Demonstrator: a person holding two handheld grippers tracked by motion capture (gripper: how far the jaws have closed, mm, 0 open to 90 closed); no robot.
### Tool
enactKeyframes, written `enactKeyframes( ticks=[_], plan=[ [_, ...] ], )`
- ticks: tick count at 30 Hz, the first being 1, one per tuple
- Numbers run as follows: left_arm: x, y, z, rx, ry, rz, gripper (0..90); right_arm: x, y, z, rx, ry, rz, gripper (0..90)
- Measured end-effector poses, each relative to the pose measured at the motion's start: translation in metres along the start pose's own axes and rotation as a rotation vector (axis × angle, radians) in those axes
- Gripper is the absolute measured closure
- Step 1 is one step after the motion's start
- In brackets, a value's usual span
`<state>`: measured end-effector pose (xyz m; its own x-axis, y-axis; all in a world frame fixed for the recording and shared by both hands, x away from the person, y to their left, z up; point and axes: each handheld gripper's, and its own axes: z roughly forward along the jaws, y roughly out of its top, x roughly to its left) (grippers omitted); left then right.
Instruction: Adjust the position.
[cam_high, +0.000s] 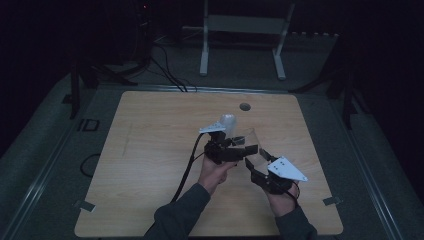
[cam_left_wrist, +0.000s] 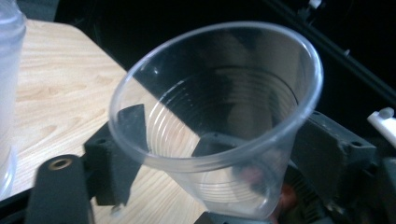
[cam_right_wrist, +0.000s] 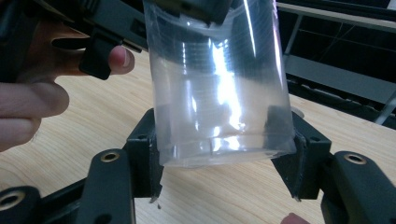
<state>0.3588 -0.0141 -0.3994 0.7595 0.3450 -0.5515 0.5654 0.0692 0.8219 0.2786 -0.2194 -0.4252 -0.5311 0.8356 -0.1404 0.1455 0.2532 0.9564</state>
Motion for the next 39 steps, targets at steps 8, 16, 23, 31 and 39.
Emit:
enactKeyframes(
  ticks=[8,16,23,31,39],
  plan=[
    [-0.003,-0.003,-0.001,-0.022,0.019,0.030,28.8,-0.001,0.000,0.001,0.013,0.008,0.005,39.9],
    [-0.007,-0.004,-0.002,-0.022,0.044,0.071,29.6,-0.002,0.001,0.003,0.047,0.037,-0.006,36.2],
    [-0.006,-0.005,-0.002,-0.004,0.064,0.091,29.8,-0.003,0.001,0.004,0.078,0.062,-0.012,30.1],
    [-0.006,-0.006,-0.002,0.019,0.102,0.118,29.8,-0.009,0.003,0.003,0.106,0.093,0.001,29.2],
    [-0.009,-0.008,0.000,0.056,0.160,0.181,30.1,-0.010,0.006,0.006,0.159,0.153,-0.020,32.2]
  ],
)
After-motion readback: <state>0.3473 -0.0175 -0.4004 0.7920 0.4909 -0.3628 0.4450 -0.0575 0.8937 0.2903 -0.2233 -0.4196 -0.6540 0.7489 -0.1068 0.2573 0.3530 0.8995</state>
